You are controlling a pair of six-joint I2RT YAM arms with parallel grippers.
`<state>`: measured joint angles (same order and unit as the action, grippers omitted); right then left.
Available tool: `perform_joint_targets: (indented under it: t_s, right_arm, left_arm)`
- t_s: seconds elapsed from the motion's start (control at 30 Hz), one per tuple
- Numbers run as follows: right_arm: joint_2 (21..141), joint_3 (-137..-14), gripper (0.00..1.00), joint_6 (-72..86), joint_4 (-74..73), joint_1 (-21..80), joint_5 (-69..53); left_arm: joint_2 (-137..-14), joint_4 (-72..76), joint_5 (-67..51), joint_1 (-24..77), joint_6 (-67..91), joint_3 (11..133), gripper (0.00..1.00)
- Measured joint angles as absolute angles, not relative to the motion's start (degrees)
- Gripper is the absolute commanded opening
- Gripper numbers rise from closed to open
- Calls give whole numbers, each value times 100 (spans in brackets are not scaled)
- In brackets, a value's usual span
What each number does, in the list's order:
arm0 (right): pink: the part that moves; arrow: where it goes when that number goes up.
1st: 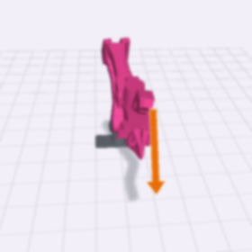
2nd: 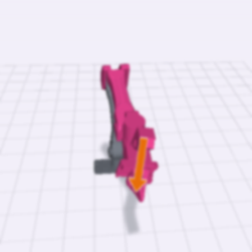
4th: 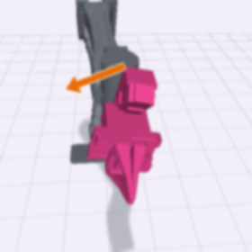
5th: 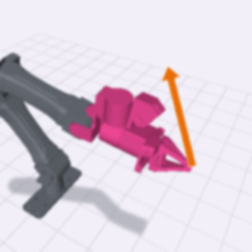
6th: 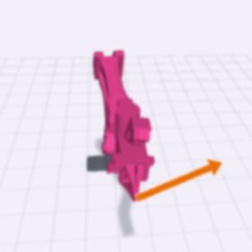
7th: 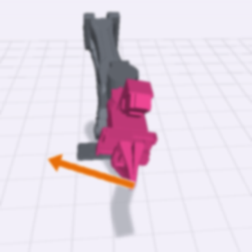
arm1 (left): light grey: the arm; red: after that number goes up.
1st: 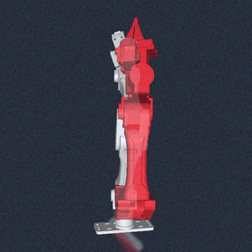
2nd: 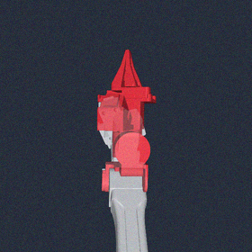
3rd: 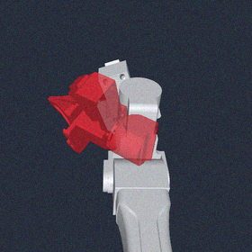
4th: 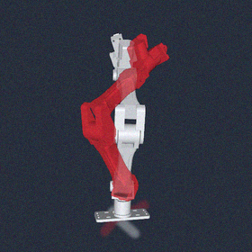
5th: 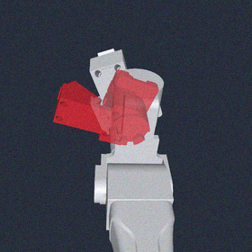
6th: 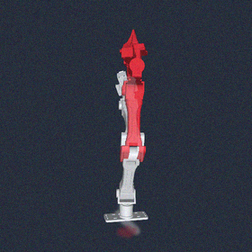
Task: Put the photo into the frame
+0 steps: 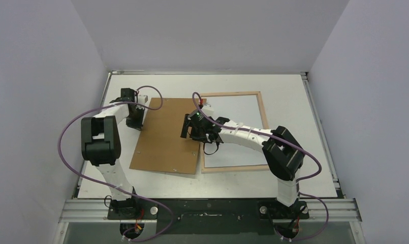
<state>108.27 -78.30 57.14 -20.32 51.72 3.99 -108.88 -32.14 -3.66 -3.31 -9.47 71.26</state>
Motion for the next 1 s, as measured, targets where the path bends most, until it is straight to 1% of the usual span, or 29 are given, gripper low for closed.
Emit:
perform_joint_targets:
  t_s: [0.43,0.83,1.0]
  right_arm:
    - [10508,-7113,90,5769,-1959,4860,336]
    - [9909,-6576,90,5339,-1706,4156,-143]
    - [9845,-6381,90,5153,-1463,3736,-561]
  left_arm:
    - [-10888,-3299,-628,73,-814,7142,0]
    - [-10888,-3594,-1284,191,-703,7142,0]
    - [-10899,-3745,-1511,259,-628,7142,0]
